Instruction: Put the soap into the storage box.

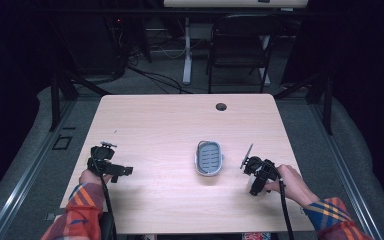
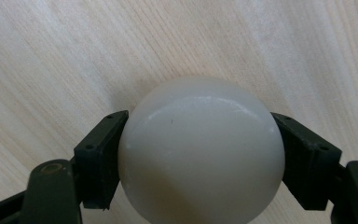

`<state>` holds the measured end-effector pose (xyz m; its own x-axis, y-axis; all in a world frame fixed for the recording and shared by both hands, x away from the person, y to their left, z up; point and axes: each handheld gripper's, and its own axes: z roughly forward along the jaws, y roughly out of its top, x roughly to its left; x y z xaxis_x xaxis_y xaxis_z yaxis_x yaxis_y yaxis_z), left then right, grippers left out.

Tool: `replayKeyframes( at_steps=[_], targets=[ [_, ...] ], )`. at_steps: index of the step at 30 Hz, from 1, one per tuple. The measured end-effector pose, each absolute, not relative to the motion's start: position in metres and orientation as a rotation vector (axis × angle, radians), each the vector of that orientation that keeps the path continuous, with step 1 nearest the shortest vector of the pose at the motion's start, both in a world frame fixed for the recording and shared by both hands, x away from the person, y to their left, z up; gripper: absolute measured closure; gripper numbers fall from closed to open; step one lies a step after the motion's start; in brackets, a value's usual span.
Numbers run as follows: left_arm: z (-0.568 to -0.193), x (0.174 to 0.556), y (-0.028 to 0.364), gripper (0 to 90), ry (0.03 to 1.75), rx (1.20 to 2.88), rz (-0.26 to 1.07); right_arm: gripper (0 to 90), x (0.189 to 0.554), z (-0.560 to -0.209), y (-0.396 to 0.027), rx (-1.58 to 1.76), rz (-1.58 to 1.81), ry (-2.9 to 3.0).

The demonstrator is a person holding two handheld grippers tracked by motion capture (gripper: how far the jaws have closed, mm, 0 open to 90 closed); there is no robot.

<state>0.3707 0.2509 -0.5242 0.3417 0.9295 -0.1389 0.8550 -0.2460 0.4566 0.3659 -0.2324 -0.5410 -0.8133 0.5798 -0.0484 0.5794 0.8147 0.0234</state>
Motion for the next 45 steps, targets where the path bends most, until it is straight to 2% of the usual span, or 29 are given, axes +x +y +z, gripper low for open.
replayKeyframes(
  at_steps=[45],
  targets=[
    [-0.525,0.369,0.247,0.1,1.536,2.161,0.209,24.5,0.396,-0.504,-0.233,0.945,0.024,2.913]
  ],
)
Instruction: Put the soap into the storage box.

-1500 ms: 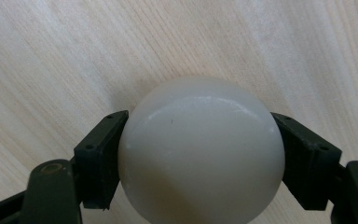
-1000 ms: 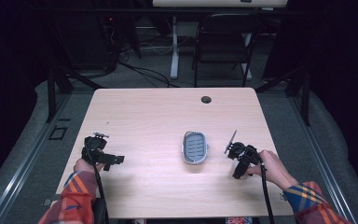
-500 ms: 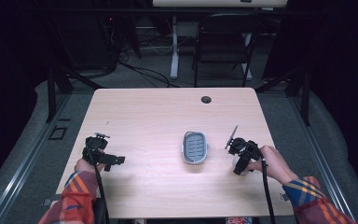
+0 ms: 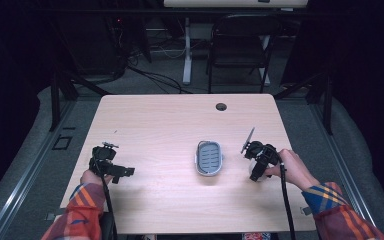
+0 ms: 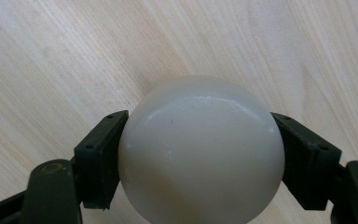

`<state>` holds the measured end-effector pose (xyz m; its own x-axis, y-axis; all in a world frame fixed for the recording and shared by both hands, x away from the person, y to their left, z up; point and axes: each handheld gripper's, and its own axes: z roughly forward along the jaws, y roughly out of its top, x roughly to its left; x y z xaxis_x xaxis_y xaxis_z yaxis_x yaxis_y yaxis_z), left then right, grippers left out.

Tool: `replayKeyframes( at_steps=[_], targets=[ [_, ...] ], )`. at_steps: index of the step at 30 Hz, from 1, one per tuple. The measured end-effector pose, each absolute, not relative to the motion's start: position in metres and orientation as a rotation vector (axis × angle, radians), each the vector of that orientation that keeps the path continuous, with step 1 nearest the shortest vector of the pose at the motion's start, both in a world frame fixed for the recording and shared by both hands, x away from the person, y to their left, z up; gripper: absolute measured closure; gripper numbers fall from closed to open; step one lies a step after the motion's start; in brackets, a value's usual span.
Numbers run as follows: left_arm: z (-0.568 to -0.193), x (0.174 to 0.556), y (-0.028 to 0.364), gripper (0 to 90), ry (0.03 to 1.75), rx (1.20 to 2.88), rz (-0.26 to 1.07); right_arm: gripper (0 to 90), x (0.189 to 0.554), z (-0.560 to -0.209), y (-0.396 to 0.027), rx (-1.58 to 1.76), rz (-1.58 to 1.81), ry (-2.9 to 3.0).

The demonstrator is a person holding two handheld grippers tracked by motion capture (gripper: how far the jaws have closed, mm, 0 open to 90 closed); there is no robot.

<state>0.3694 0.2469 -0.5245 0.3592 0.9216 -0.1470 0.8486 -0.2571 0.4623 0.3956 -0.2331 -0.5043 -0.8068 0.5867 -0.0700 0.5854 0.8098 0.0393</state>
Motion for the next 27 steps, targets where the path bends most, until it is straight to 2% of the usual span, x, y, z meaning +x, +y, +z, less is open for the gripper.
replayKeyframes(
  at_steps=[27],
  targets=[
    [-0.526,0.372,0.244,0.1,1.525,2.178,0.197,24.5,0.414,-0.490,-0.221,0.934,0.008,2.924]
  ],
)
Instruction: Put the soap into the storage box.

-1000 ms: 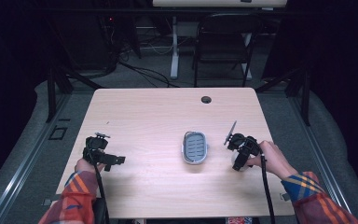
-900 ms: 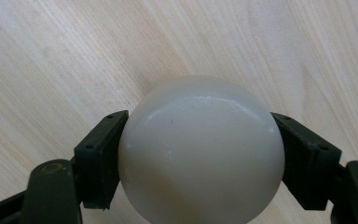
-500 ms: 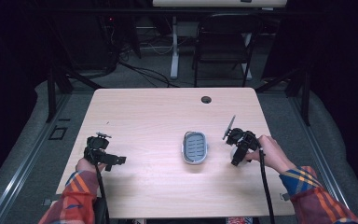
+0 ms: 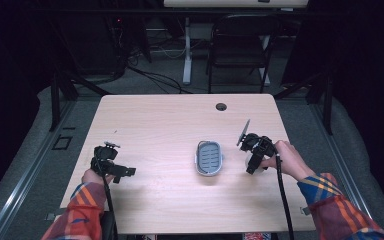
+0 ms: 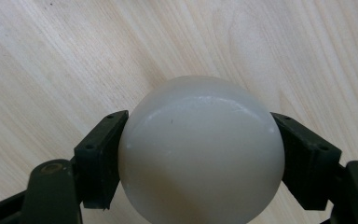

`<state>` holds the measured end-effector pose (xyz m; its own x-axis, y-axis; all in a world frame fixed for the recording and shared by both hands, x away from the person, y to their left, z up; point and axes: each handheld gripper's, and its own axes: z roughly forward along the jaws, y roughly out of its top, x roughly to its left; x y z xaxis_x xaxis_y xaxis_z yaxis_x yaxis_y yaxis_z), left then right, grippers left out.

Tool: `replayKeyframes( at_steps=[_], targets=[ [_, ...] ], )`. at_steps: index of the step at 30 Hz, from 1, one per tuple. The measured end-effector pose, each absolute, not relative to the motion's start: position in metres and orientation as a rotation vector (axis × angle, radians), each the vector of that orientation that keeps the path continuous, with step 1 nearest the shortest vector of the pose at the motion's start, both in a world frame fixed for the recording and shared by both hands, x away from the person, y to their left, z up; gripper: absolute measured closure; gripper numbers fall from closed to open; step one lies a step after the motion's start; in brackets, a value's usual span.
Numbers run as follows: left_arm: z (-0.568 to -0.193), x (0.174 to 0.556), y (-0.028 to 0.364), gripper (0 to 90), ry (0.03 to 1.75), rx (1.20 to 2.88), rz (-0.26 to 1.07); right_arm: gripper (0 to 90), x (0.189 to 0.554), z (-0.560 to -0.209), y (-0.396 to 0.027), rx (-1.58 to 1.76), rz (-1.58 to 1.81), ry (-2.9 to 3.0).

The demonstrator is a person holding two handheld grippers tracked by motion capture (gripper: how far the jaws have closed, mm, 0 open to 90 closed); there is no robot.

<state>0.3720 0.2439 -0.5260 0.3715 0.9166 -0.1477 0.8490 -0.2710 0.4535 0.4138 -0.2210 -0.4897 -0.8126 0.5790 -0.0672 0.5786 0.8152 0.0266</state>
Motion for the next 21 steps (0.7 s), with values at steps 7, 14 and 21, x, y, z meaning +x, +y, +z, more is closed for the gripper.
replayKeyframes(
  at_steps=[7,14,21],
  targets=[
    [-0.526,0.372,0.243,0.1,1.522,2.185,0.196,24.5,0.417,-0.486,-0.217,0.930,0.028,2.917],
    [-0.526,0.372,0.243,0.1,1.519,2.191,0.196,24.5,0.420,-0.483,-0.212,0.914,0.040,2.921],
    [-0.527,0.373,0.242,0.1,1.512,2.207,0.186,24.5,0.423,-0.479,-0.205,0.886,0.031,2.926]
  ],
)
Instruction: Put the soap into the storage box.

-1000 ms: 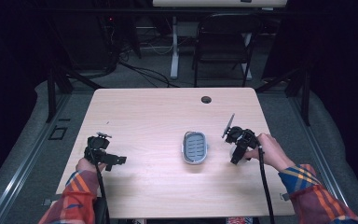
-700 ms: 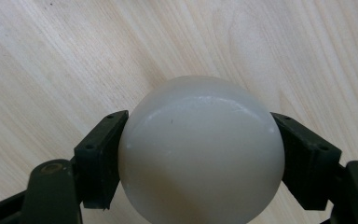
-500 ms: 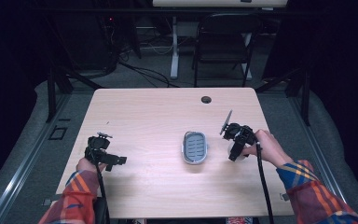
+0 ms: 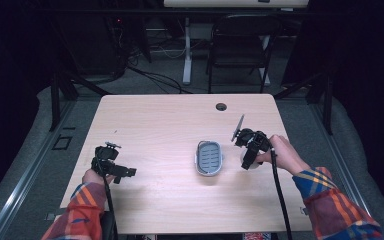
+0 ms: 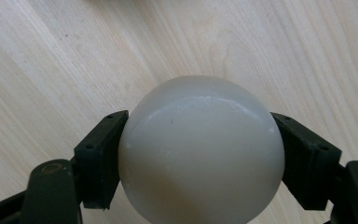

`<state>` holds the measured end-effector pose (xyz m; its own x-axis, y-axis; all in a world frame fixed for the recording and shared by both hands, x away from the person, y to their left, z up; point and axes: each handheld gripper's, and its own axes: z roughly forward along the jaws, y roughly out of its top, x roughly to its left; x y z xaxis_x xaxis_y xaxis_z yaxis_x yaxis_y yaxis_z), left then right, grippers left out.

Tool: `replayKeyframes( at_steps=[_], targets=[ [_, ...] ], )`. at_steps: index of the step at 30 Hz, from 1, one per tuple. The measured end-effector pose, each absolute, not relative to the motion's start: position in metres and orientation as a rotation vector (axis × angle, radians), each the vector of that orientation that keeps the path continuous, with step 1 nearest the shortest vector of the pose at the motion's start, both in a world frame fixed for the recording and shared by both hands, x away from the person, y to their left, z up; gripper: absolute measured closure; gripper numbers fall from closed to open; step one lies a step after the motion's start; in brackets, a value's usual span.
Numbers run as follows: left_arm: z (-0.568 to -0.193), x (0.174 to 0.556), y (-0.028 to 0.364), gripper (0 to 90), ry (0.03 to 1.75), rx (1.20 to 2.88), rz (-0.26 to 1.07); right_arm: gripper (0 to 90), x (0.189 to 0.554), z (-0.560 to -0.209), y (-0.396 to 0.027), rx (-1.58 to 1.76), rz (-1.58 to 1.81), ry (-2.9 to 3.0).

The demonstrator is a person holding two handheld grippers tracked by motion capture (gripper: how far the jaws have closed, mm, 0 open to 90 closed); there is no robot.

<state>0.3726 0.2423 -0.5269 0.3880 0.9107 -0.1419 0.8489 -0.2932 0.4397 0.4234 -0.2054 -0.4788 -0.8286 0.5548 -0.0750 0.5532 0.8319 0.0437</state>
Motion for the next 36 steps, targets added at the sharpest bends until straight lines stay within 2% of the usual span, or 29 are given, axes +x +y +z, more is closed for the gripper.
replayKeyframes(
  at_steps=[36],
  targets=[
    [-0.527,0.373,0.242,0.2,1.492,2.214,0.185,24.5,0.440,-0.451,-0.160,0.785,0.085,2.936]
  ],
)
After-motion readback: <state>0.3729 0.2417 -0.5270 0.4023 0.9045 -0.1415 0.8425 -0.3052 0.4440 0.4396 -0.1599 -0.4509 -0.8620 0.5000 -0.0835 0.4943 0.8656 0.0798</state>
